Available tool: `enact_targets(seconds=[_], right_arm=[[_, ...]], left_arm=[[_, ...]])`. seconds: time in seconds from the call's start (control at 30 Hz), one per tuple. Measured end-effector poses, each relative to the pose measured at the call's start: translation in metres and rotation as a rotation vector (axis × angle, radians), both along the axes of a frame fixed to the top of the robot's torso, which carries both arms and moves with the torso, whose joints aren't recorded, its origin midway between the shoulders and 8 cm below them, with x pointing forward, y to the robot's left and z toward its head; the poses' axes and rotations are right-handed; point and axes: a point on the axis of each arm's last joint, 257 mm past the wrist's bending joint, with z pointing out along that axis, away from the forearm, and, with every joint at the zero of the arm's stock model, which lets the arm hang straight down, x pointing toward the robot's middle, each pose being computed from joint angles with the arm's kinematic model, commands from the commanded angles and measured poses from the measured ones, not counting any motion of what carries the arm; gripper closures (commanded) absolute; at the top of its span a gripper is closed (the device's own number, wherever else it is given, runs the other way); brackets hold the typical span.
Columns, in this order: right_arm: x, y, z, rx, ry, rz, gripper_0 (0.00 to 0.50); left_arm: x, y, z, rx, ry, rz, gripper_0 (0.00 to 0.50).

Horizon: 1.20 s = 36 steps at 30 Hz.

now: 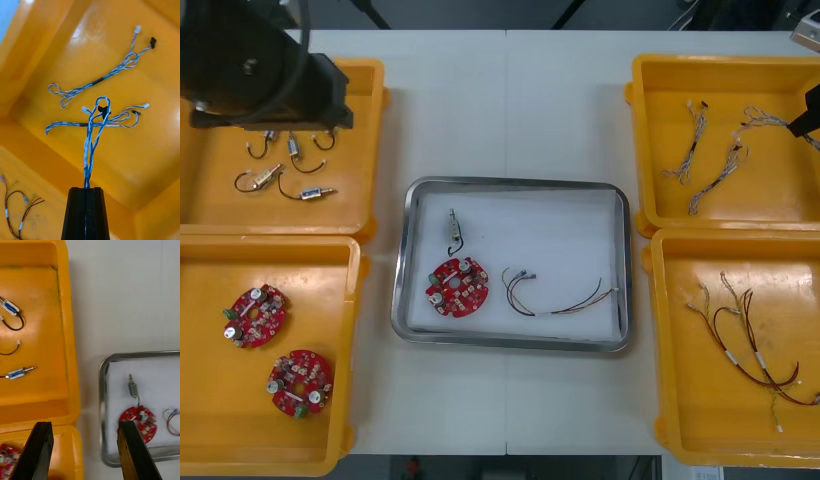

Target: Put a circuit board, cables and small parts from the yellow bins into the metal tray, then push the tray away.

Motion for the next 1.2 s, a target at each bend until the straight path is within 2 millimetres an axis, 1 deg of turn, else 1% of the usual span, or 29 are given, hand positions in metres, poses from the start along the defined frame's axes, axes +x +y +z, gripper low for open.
enact_targets(seconds=[0.07, 0.27, 0.43, 0.57, 0.83, 0.97, 1.07, 1.2], right_arm=[[-0.006, 0.008, 0.006, -0.008, 0.007, 0.024, 0.500], [-0.020, 0.038, 0.023, 0.032, 0.023, 0.017, 0.500], [-0.028, 0.071, 0.032, 0.010, -0.029, 0.088, 0.500], [-0.039, 0.104, 0.027, 0.029, -0.049, 0.128, 0.500], [-0.065, 0.161, 0.017, 0.040, -0.096, 0.239, 0.500], [-0.074, 0.181, 0.013, 0.023, -0.117, 0.290, 0.500], [-0.075, 0.198, 0.008, 0.013, -0.137, 0.333, 0.500], [-0.073, 0.216, -0.005, -0.004, -0.155, 0.387, 0.500]], left_arm=[[0.002, 0.017, 0.000, 0.009, 0.024, -0.002, 0.000], [0.006, 0.060, -0.005, -0.033, 0.103, 0.101, 0.000], [0.012, 0.083, -0.010, -0.041, 0.128, 0.150, 0.000], [0.020, 0.096, -0.013, -0.032, 0.128, 0.140, 0.000], [0.033, 0.118, -0.022, 0.094, 0.113, -0.049, 0.000], [0.044, 0.127, -0.025, 0.065, 0.097, -0.024, 0.000], [0.059, 0.133, -0.025, 0.027, 0.061, 0.005, 0.000], [0.080, 0.145, -0.027, -0.028, 0.008, 0.053, 0.000]])
